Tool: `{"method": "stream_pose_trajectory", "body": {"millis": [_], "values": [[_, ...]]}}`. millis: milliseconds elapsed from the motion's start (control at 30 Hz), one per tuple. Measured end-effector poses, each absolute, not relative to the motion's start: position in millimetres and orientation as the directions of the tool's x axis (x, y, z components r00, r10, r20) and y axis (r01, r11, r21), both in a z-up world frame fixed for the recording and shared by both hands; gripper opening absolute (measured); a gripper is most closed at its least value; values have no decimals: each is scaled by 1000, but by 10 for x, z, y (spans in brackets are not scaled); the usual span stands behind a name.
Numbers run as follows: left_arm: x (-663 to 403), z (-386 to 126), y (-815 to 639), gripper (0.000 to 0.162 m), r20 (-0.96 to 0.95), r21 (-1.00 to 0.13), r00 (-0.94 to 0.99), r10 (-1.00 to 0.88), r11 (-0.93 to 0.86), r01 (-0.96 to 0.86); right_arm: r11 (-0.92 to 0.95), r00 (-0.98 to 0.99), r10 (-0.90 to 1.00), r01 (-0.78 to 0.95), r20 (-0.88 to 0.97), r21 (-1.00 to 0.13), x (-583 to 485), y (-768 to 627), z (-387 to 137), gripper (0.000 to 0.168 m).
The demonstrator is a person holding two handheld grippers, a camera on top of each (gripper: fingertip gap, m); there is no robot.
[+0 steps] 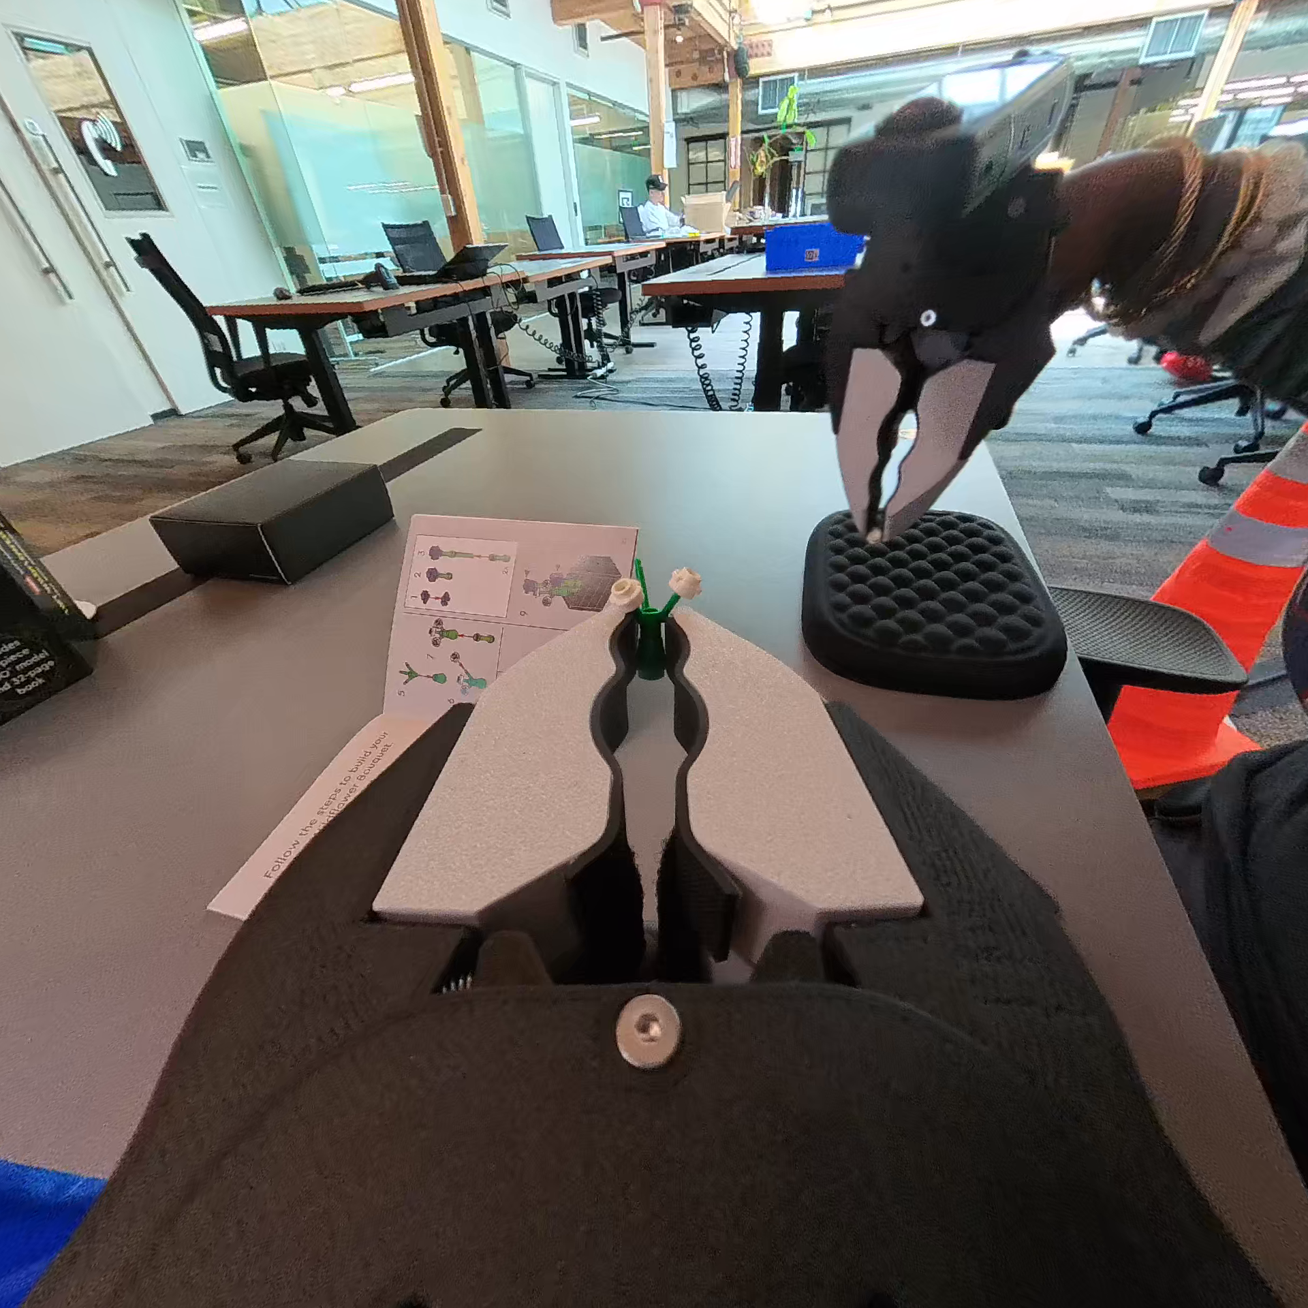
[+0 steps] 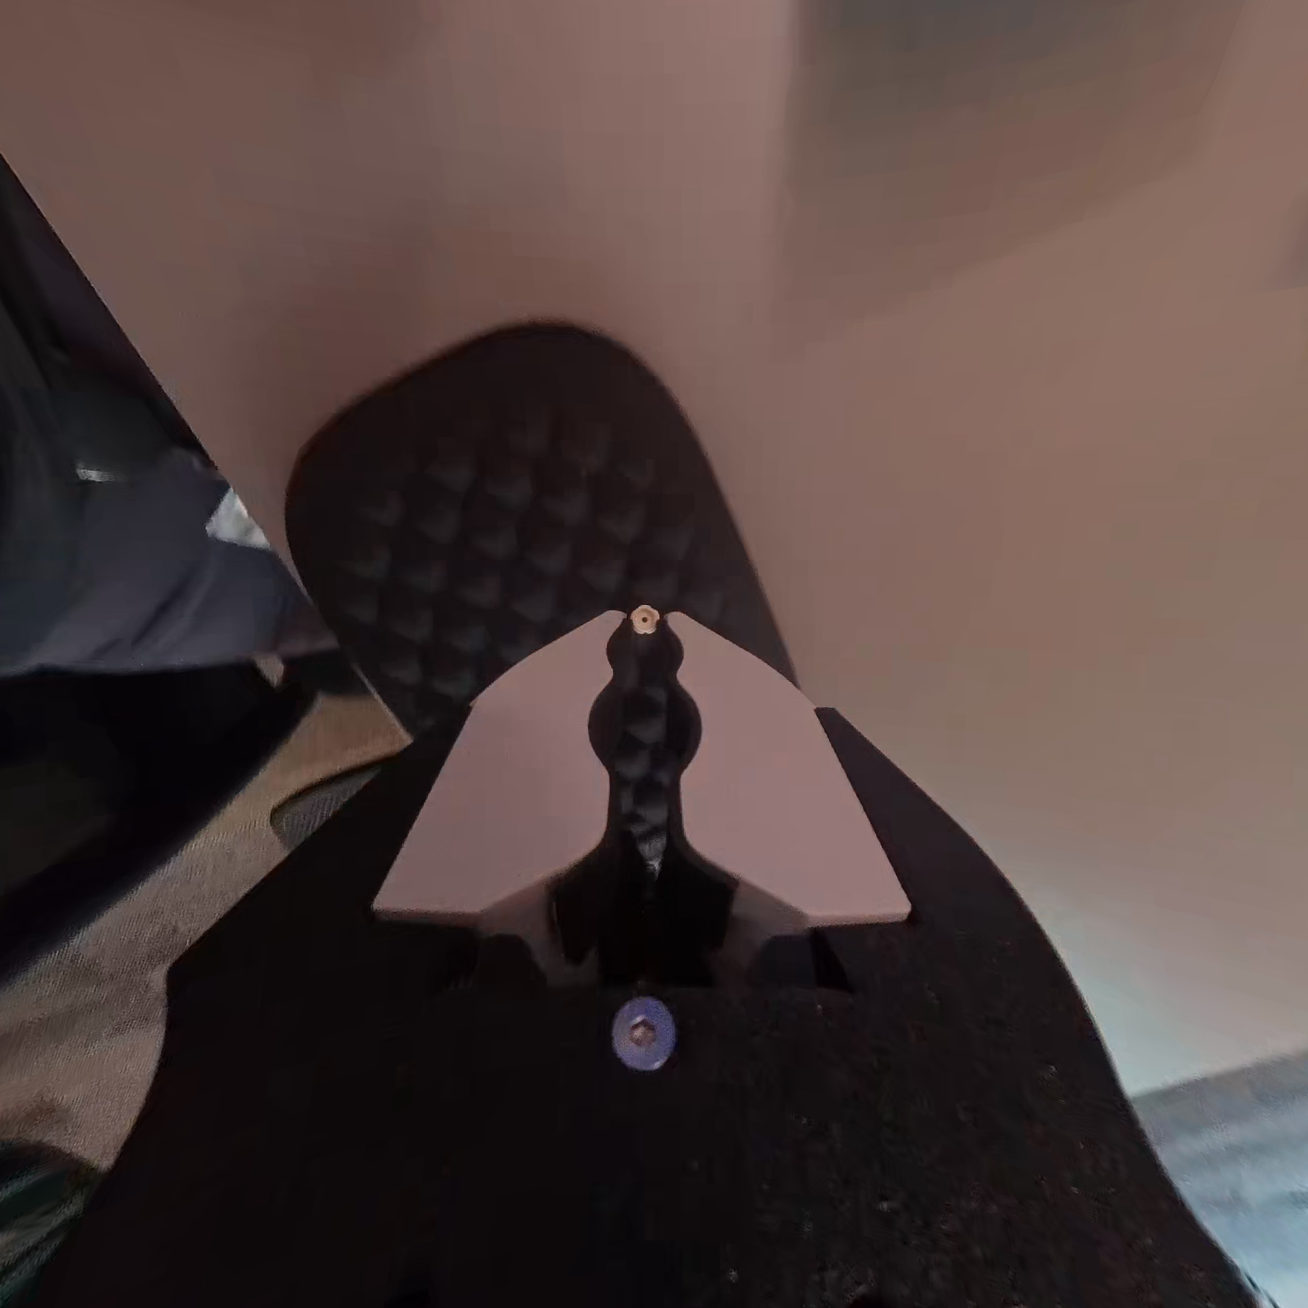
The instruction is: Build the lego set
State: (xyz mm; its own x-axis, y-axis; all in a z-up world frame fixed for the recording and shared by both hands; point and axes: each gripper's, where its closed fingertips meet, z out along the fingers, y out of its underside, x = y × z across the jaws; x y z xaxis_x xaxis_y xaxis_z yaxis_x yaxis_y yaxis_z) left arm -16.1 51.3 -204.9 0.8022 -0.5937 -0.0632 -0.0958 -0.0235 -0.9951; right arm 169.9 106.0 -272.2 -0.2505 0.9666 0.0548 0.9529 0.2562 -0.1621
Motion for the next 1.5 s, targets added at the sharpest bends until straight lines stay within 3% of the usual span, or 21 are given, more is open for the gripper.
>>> {"method": "stream_pose_trajectory", "body": {"millis": [100, 233, 667, 967, 1500], "values": [[-172, -2067, 520, 7, -85, -993, 807, -584, -19, -118, 270, -267, 963, 961, 40, -68, 1779, 1024, -2823, 7], [-194, -2073, 523, 7, -84, -993, 812, -578, -20, -117, 289, -287, 957, 956, 34, -59, 1658, 980, -2906, 8], [-164, -2121, 520, 7, -126, -985, 806, -579, -22, -169, 256, -294, 955, 884, -38, -390, 1568, 847, -2738, 10], [-157, -2149, 526, 7, -140, -981, 804, -578, -29, -191, 443, -424, 895, 821, 136, -359, 1518, 803, -2829, 7], [-144, -2170, 534, 7, -154, -977, 801, -578, -31, -210, 453, -418, 892, 820, 174, -351, 1499, 820, -2861, 8]]}}
